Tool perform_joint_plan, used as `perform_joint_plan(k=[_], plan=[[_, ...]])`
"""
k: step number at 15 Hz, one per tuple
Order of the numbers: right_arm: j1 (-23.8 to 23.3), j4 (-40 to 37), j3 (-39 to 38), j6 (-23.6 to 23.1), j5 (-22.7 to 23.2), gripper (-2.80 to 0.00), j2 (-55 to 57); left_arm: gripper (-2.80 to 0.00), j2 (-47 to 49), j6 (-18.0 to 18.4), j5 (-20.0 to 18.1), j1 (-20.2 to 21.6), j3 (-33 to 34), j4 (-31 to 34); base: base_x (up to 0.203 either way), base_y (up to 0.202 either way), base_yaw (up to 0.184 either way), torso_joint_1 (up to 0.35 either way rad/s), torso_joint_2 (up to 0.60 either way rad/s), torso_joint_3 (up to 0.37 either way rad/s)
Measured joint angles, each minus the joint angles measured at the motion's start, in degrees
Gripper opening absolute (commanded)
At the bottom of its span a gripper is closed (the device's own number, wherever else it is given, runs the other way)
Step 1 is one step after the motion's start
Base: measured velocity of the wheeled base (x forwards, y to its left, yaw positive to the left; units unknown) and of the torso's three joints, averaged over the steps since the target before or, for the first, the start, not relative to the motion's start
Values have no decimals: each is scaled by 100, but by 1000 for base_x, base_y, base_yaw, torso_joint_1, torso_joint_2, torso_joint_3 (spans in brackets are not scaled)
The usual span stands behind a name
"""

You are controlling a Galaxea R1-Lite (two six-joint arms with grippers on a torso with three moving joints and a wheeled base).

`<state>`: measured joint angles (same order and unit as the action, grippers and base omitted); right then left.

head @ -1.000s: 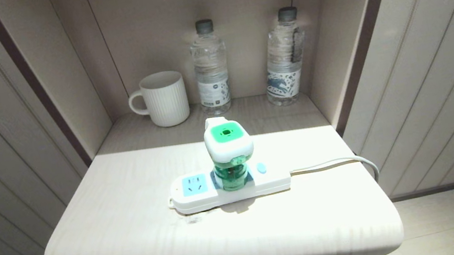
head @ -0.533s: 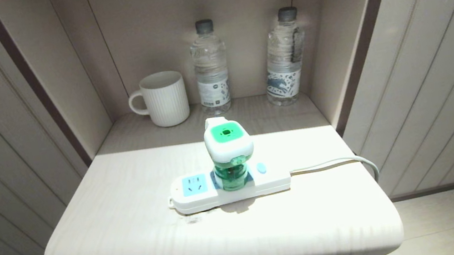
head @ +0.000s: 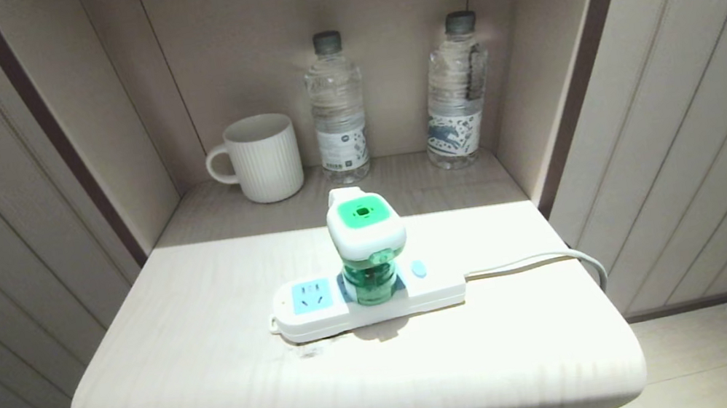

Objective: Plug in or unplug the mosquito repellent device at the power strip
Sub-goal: Pick up the mosquito repellent liquid

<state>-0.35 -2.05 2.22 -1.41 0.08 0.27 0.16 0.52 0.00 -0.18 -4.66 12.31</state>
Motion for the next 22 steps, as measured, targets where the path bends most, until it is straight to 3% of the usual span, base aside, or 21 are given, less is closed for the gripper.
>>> perform_joint_plan(k=[3, 6, 10, 17, 19, 22], plan=[[5, -617, 1194, -63, 363, -280, 198, -280, 0, 0, -3, 0, 0, 2, 0, 0, 0, 0, 0, 0], [5, -1220, 2506, 200, 954, -280, 865, -280, 0, -1, -3, 7, -2, 2, 0, 0, 0, 0, 0, 0], [-35, -1310, 3718, 652, 1598, -280, 1943, -280, 0, -1, -1, 0, -5, 3, 0, 0, 0, 0, 0, 0], [59, -1353, 5641, 855, 2333, -280, 4078, -280, 0, 38, -27, 5, -5, -1, 0, 0, 0, 0, 0, 0], [589, -1446, 6255, 1150, 2351, -280, 4668, -280, 0, 56, -25, 5, -5, -2, 0, 0, 0, 0, 0, 0], [1992, -1895, 7240, 1521, 1901, -280, 5474, -280, 0, 62, -27, 5, -9, 2, 0, 0, 0, 0, 0, 0]])
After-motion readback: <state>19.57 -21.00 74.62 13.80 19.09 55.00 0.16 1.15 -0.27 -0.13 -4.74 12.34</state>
